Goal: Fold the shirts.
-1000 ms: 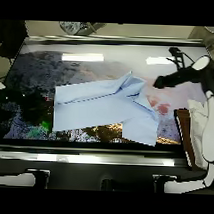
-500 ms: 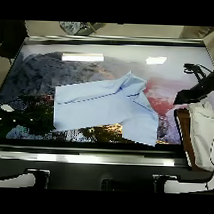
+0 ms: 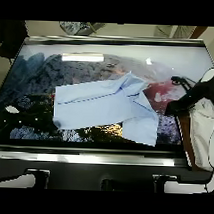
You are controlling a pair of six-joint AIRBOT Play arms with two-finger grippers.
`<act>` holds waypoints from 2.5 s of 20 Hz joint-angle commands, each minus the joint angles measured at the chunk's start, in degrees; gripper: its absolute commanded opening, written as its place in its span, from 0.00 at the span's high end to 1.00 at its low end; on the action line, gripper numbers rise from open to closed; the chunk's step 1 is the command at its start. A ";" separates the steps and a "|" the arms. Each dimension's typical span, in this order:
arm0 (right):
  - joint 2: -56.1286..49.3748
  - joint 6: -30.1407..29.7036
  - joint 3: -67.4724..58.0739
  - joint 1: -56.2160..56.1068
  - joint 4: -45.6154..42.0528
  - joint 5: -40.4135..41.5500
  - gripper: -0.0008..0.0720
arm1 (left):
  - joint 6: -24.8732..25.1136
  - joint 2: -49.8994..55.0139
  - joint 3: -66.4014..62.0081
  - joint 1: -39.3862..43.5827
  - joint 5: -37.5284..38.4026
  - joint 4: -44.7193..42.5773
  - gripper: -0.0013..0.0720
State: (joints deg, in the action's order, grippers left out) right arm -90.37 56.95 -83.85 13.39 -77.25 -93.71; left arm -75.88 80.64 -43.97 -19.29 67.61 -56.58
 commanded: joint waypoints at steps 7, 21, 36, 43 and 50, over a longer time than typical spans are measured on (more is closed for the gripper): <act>-5.53 1.11 8.41 -2.99 7.08 17.92 0.26 | 2.45 -0.83 0.07 0.09 -1.46 -0.35 0.95; 24.28 -2.38 -16.11 -2.93 3.87 38.58 0.91 | -0.90 -17.03 -51.32 0.04 -3.08 -1.68 0.95; 53.83 4.68 -22.49 -2.93 -8.31 32.98 0.91 | -9.66 -35.71 -71.25 0.04 -7.06 -7.91 0.95; 30.36 5.57 -21.88 -2.95 -7.67 4.85 0.91 | -5.95 -25.22 -45.55 0.09 2.05 -10.99 0.95; -6.47 7.41 -13.20 -8.52 2.71 24.61 0.91 | -2.49 3.76 -34.64 0.92 -8.26 -9.90 0.95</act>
State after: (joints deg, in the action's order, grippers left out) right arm -83.42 63.33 -98.87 7.62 -79.40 -79.09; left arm -79.44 73.47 -80.62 -18.83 64.53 -67.55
